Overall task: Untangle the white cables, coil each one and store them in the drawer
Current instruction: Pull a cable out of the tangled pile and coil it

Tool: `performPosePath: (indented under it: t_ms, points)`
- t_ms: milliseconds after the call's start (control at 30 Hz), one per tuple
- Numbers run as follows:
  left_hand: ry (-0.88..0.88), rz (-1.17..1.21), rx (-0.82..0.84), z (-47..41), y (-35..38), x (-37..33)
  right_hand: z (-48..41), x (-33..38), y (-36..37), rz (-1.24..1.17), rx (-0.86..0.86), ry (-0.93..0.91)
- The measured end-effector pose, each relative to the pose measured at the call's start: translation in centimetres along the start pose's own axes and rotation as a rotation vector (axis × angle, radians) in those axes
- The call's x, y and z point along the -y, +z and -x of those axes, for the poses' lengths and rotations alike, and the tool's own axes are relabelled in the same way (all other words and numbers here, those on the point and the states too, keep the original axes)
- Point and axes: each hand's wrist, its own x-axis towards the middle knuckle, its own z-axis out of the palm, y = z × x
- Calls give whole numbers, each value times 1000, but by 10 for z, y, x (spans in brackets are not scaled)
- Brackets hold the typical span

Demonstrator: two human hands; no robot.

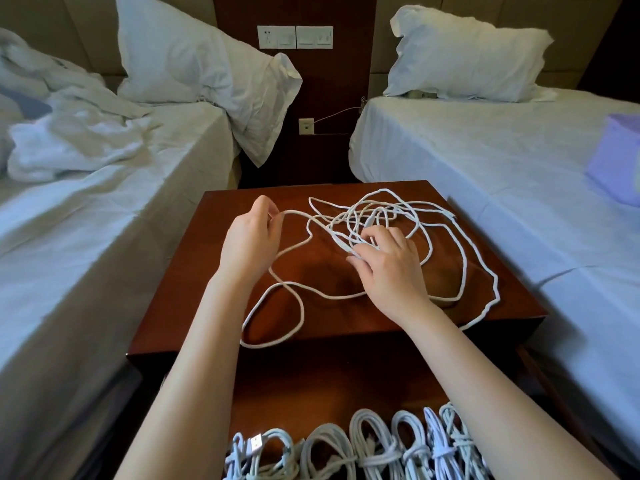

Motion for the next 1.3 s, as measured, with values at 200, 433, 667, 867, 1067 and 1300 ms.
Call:
performPosePath:
  t_ms: [200,433,667,867,1067,1300]
  points:
    - [32,190,-136,-5,-11,-17,-1,6,-6,-96,7,-79]
    - [-133,110,11,-1,-8,-7,3,21,-1,-177,354,-186]
    - [-256,-151,42,2,5,15,-1,19,3,-231,-94,-115]
    - [30,-67,-29,-3,-3,1,-1,23,5,-233,-69,-118]
    - [-46,102,831,3,-10,-46,-6,24,-5,-251,-130,-6]
    - [70,-85,373,-7,-24,-16,-2,17,-1,-220,189,-2]
